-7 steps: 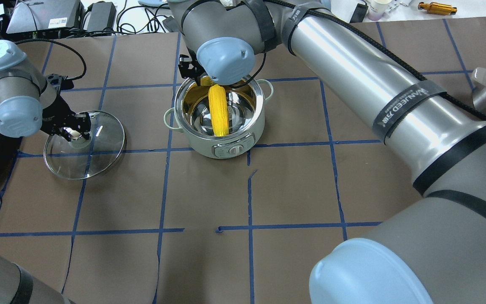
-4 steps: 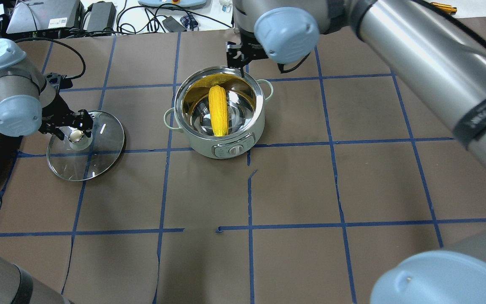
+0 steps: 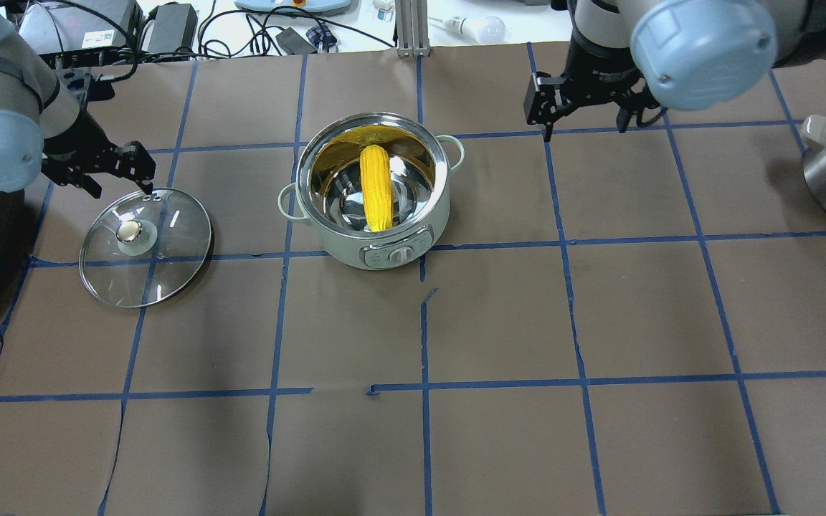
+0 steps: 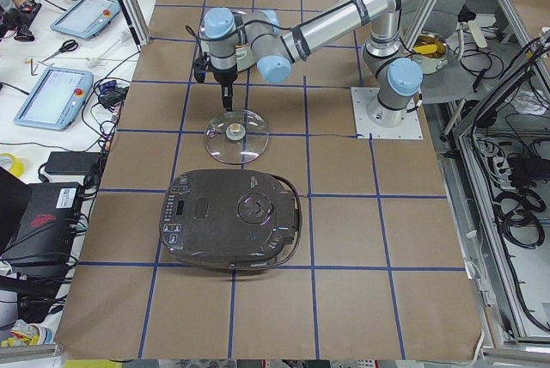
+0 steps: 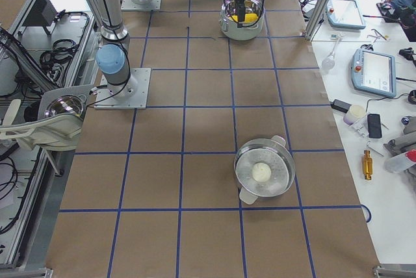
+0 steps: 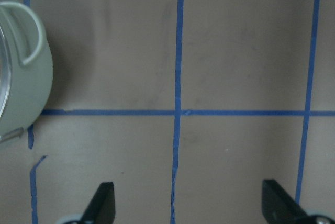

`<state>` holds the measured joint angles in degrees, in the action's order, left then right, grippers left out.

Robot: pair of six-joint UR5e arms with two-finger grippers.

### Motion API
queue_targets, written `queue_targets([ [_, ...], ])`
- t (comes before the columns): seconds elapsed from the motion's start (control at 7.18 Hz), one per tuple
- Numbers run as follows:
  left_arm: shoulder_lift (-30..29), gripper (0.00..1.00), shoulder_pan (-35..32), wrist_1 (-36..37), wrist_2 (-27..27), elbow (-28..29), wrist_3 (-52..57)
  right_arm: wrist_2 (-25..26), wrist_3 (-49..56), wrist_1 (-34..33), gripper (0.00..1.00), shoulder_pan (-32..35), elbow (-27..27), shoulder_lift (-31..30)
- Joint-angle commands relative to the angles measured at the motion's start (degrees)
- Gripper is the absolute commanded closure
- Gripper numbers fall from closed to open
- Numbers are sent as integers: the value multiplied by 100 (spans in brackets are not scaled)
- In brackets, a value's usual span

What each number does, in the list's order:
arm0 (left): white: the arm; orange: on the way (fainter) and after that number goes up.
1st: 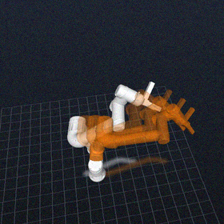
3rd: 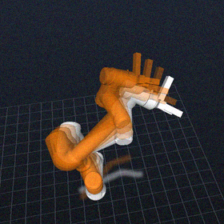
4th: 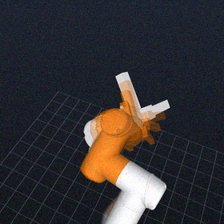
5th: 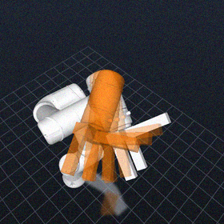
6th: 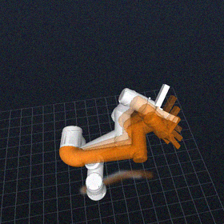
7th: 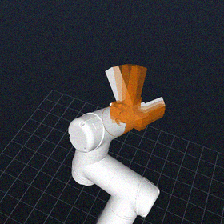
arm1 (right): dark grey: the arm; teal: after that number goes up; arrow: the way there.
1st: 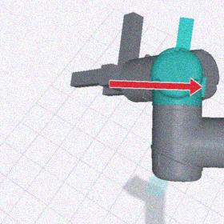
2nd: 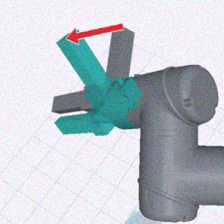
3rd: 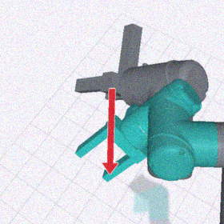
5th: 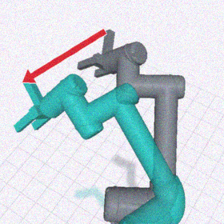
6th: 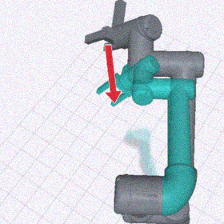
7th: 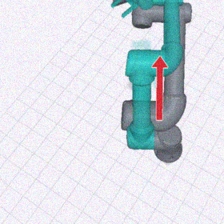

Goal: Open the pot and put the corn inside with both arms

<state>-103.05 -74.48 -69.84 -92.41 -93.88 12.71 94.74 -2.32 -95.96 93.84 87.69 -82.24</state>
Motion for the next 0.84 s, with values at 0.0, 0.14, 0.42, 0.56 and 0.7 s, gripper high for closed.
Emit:
queue_targets([
  [0.0, 608, 7, -1064, -958, 29, 771, -1185, -8, 64, 700, 1, -128, 214, -467],
  [0.14, 802, 7, -1304, -1518, 47, 948, -1218, -304, 48, 684, 0, -146, 179, -494],
  [0.42, 1093, 0, -1376, -1971, 47, 942, -1298, -386, 100, 772, 0, -653, 196, -748],
  [0.56, 1033, 0, -1385, -1963, 73, 924, -1289, -386, 39, 807, 0, -682, 205, -836],
  [0.7, 1259, 0, -1394, -2068, 30, 924, -1237, -377, 21, 825, 0, -682, 214, -846],
])
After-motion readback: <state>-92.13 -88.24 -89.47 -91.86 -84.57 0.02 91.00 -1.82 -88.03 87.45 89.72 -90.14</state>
